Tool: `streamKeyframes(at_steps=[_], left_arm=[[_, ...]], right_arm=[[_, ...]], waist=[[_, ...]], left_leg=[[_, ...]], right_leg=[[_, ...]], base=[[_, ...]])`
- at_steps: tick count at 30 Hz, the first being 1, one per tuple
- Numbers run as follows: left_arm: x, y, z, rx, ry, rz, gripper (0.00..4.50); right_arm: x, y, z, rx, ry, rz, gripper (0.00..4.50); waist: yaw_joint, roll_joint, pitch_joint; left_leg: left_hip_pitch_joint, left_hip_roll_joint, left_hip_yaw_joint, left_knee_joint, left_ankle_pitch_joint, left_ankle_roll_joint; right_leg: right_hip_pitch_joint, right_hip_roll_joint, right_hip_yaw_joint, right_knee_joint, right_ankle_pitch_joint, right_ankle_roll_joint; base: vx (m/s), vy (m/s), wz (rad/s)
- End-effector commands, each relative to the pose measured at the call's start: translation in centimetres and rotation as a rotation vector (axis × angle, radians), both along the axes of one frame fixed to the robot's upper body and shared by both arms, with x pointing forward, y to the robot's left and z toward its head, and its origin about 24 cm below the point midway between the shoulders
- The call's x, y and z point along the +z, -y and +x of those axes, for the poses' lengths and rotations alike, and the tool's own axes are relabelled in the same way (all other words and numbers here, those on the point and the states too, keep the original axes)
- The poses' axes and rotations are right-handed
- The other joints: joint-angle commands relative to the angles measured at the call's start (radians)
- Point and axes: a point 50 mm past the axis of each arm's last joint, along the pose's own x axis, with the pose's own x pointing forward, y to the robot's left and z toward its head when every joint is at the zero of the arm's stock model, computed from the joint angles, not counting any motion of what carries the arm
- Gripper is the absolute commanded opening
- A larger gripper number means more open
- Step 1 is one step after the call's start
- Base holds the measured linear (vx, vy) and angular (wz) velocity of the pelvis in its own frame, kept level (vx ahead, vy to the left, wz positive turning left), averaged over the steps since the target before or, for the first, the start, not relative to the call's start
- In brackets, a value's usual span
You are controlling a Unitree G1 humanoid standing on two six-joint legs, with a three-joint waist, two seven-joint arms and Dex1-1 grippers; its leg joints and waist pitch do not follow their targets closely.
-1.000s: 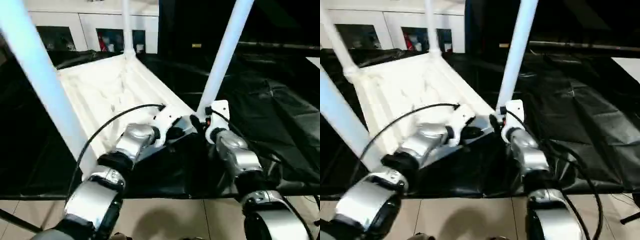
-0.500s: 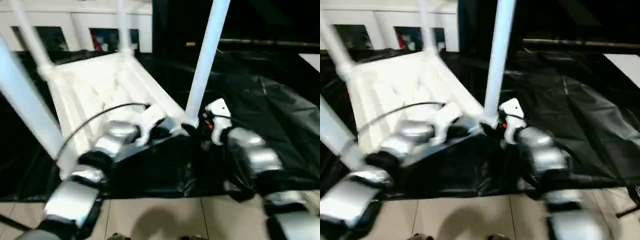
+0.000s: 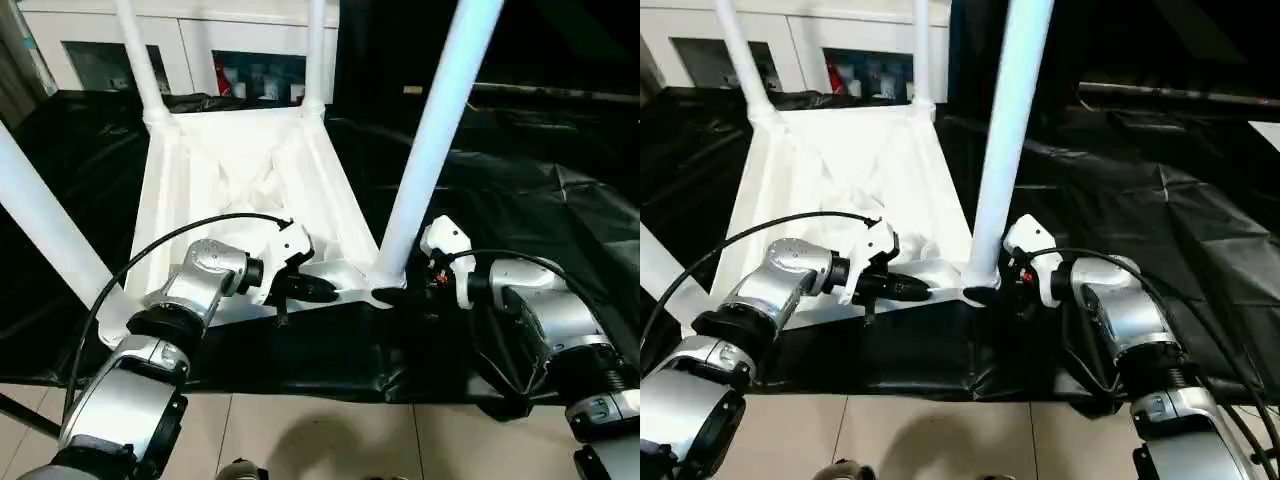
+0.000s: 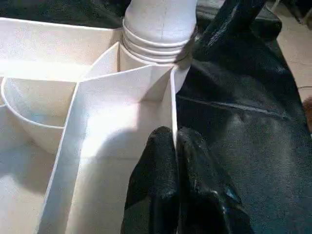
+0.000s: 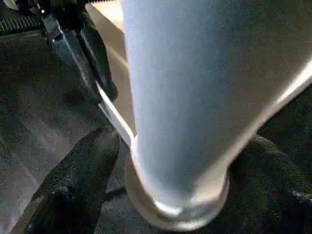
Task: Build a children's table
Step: Rotate leg to tighten
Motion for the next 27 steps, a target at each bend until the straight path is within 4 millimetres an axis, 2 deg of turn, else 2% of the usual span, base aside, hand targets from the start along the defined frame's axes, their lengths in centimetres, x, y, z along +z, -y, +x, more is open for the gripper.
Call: streamKeyframes(at_steps=[1,7,18,20,22,23,24,26,27], left_arm=[[1.8,1.6,0.1,-0.061,0.049,-0.123,0.00],[1.8,1.5,0.1,-0.063,0.044,-0.121,0.00],[1.4,1.3,0.1,-0.041,0.049,-0.103,0.00],[1.3,1.3,0.4,0.009,0.065,-0.087,0.00],[0.9,1.3,1.0,0.118,0.100,-0.048,0.00],[0.9,1.3,1.0,0.118,0.100,-0.048,0.00],[0.8,1.7,1.6,0.223,0.121,-0.035,0.00],[0.7,2.2,2.1,0.310,0.125,-0.041,0.00],[0.6,2.8,2.5,0.385,0.131,-0.035,0.00]], right_arm=[[0.1,-0.4,0.0,0.023,-0.015,0.009,3.28],[-0.1,-0.3,-0.2,0.035,-0.030,0.005,2.67],[-0.9,-0.2,-0.7,0.035,-0.046,-0.009,2.59],[-1.4,0.0,-0.4,-0.045,-0.056,0.009,2.59],[-2.4,0.2,0.1,-0.203,-0.060,0.035,2.59],[-2.4,0.2,0.1,-0.203,-0.060,0.035,2.59],[-3.3,0.0,0.5,-0.340,-0.059,0.059,2.59],[-4.0,-0.5,0.8,-0.472,-0.064,0.080,2.59],[-4.4,-1.2,1.2,-0.600,-0.065,0.094,2.59]], waist=[[-0.002,-0.020,-0.073],[-0.002,-0.021,-0.074],[-0.003,-0.021,-0.073],[-0.003,-0.020,-0.073],[-0.010,-0.018,-0.072],[-0.014,-0.020,-0.071],[-0.019,-0.019,-0.071],[-0.026,-0.016,-0.070],[-0.030,-0.015,-0.068]], left_leg=[[0.028,0.027,-0.010,-0.063,-0.233,0.053],[0.026,0.027,-0.012,-0.063,-0.239,0.048],[0.026,0.026,-0.011,-0.062,-0.233,0.051],[0.026,0.026,-0.011,-0.063,-0.236,0.049],[0.027,0.026,-0.014,-0.065,-0.259,0.033],[0.027,0.024,-0.014,-0.065,-0.268,0.030],[0.028,0.022,-0.016,-0.066,-0.279,0.020],[0.031,0.019,-0.017,-0.066,-0.300,0.007],[0.032,0.018,-0.018,-0.067,-0.310,0.000]], right_leg=[[0.047,-0.049,0.033,-0.062,-0.297,-0.208],[0.047,-0.050,0.033,-0.063,-0.316,-0.198],[0.046,-0.048,0.033,-0.061,-0.307,-0.200],[0.046,-0.049,0.033,-0.062,-0.313,-0.198],[0.043,-0.051,0.033,-0.066,-0.342,-0.194],[0.043,-0.051,0.033,-0.069,-0.358,-0.190],[0.043,-0.051,0.032,-0.073,-0.388,-0.178],[0.039,-0.050,0.031,-0.078,-0.424,-0.167],[0.036,-0.050,0.032,-0.083,-0.452,-0.159]], base=[[0.000,0.000,0.00],[0.000,0.000,0.00],[0.000,0.000,0.00],[0.000,0.000,0.00],[0.000,0.000,0.00],[0.000,0.000,0.00],[0.000,0.000,0.00],[0.000,0.000,0.00],[0.000,0.000,0.00]])
